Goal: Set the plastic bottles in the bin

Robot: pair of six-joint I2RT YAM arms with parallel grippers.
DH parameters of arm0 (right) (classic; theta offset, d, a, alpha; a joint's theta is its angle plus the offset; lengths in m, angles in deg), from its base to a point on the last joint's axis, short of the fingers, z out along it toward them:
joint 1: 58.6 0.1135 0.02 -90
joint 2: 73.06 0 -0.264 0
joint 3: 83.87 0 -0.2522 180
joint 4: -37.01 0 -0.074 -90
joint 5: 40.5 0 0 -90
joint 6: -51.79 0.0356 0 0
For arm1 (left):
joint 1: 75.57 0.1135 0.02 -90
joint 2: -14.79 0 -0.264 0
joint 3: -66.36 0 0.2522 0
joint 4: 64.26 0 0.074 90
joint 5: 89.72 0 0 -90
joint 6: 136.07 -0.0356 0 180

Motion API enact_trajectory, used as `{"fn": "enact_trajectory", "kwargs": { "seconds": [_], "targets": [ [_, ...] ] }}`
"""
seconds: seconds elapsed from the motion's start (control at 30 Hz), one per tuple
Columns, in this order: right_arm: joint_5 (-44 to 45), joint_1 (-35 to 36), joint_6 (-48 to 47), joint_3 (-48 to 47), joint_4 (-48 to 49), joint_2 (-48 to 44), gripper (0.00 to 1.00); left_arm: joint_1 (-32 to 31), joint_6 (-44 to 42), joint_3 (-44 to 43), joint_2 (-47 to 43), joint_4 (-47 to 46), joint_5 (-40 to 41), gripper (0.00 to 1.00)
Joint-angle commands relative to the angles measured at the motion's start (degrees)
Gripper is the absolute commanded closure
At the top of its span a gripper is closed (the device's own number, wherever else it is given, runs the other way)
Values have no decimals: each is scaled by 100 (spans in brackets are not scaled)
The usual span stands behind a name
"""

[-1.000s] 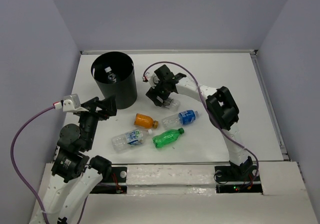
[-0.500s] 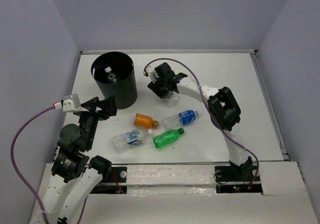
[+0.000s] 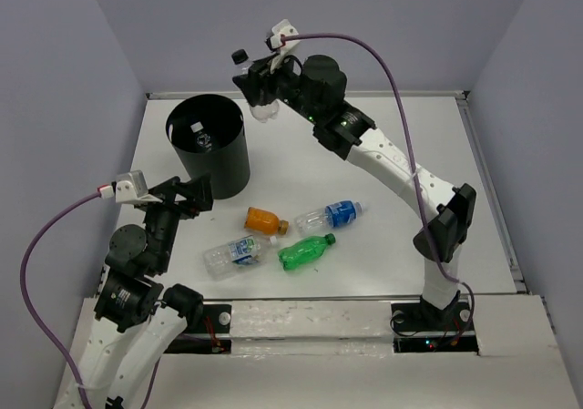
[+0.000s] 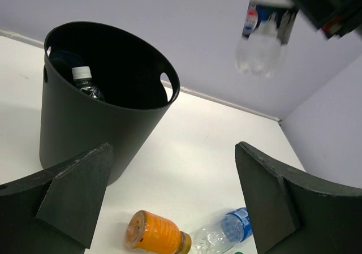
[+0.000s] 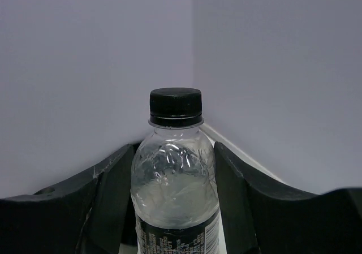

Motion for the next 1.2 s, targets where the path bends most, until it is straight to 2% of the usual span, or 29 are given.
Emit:
{"fn": "enact_trajectory", "kwargs": {
  "seconds": [0.0,0.1,0.23,0.33,0.37,0.4,0.47,0.53,0.57,0.67,0.73,0.77,0.8,0.83,0.9,0.93,0.97,1.03,1.07,1.1,1.17],
  "targets": [
    [-498,254,792,-651,1564,497,60,69,-79,21,-20,-276,21,1],
    [-824,306,1301,-1151,2241,1042,60,86,-70,21,-64,-276,29,1],
    [-886,420,1715,-2152,2524,2095,58,95,-53,13,-55,-311,3,1],
    [-816,490,1760,-2514,2657,2710,57,95,-70,13,-55,-311,21,1],
    [-755,491,1707,-2611,2622,2826,54,95,-70,21,-64,-302,21,1],
    [-658,543,1655,-2768,2517,2914,37,104,-70,13,-64,-293,21,1],
    [-552,544,1541,-2814,2429,3003,15,104,-62,21,-72,-302,21,1],
    [-360,544,1523,-2613,2297,2724,2,104,-53,21,-64,-293,3,1],
    [-350,544,1470,-2464,2288,2722,1,104,-53,30,-55,-293,3,1],
    [-139,544,1382,-1472,2349,1916,1,130,-44,30,-29,-311,-58,1],
    [140,544,1321,-674,2550,1011,1,139,-53,39,-2,-302,-94,1],
    [230,544,1312,314,2664,660,1,139,-61,39,24,-302,-111,1],
    [465,544,1251,855,2848,309,1,139,-79,56,68,-346,-233,1],
    [833,544,1198,1895,2911,-400,3,148,-131,65,181,-363,-339,1],
    [1300,544,1180,2903,2903,-1089,4,148,-176,57,322,-434,-804,1],
    [1694,483,1171,3395,2868,-1771,5,139,-272,100,393,-512,-1058,1],
    [1951,482,1258,4348,2798,-2109,6,148,-307,135,567,-617,-1304,1],
    [2530,360,1486,5241,2430,-2777,7,139,-246,153,805,-803,-2086,1],
    [2733,211,1844,6098,2298,-3450,7,139,-203,136,1111,-951,-2341,1],
    [3014,114,2117,6516,1957,-3805,7,139,-167,75,1297,-987,-2796,1],
    [3034,-132,2688,7307,1586,-4534,8,139,-88,-13,1840,-1031,-3194,1]
  ]
}}
